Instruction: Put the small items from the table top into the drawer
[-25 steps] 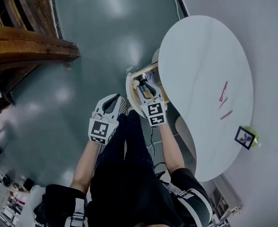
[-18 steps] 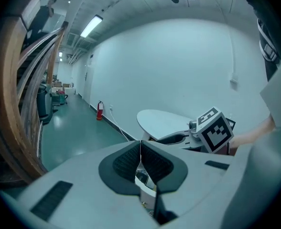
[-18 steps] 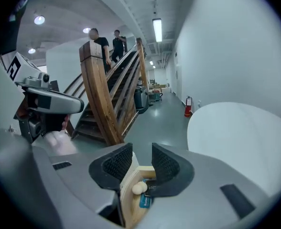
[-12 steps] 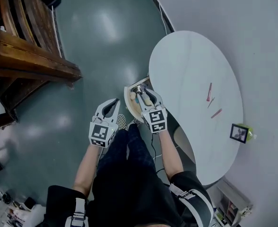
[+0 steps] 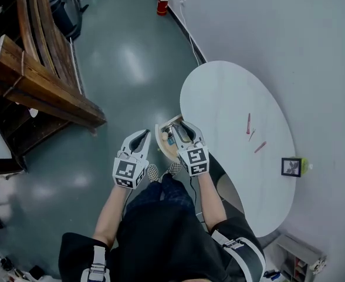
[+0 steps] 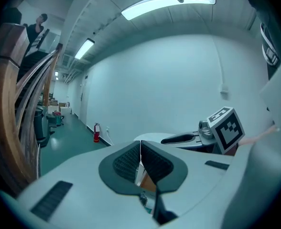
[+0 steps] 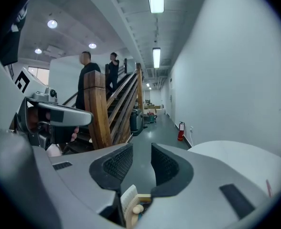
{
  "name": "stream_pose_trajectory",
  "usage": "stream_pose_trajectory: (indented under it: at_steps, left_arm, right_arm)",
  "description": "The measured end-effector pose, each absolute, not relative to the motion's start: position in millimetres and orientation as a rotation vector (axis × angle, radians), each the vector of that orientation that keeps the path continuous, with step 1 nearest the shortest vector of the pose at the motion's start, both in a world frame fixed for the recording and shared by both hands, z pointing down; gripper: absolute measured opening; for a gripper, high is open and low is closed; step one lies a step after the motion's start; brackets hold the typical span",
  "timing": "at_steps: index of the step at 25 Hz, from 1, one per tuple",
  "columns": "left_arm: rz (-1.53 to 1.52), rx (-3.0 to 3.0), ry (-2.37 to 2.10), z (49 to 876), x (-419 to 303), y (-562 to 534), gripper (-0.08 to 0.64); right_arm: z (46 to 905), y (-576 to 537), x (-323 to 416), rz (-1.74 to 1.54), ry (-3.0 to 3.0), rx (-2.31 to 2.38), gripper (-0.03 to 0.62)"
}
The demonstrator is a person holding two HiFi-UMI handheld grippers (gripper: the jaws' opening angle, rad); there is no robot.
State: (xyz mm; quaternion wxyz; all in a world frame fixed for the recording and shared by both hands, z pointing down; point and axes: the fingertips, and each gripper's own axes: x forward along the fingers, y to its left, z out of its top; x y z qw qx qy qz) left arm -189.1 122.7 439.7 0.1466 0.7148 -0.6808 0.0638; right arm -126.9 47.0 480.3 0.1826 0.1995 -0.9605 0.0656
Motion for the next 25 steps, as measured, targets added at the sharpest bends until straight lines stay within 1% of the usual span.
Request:
stream_pose_trajectory:
  at_steps: [5,9,17,25]
  left_arm:
    - [0.164,2.082,-1.998,411.1,-185.0,135.1,0.020]
    - [0.172,2.103,-2.015,397.2,-186.0,145.5,0.020]
    - [0.163,2.139,-2.030,381.0,-183.6,156.2,0.020]
    - [0.158,2.175,-2.011,374.5,-176.2,160.1,0.020]
  right_arm:
    - [441.7,58.8,-115.0,0.155,-2.764,0.610,0.116]
    - [419.7,66.8,-102.5,0.138,-2.788,0.679,0.081]
    - [406.1,75.9,-76.6,0.106,-2.786,0.788,0.035]
    - [406.6,84.1,-66.9,0.115,-2.781,0.819,0.031]
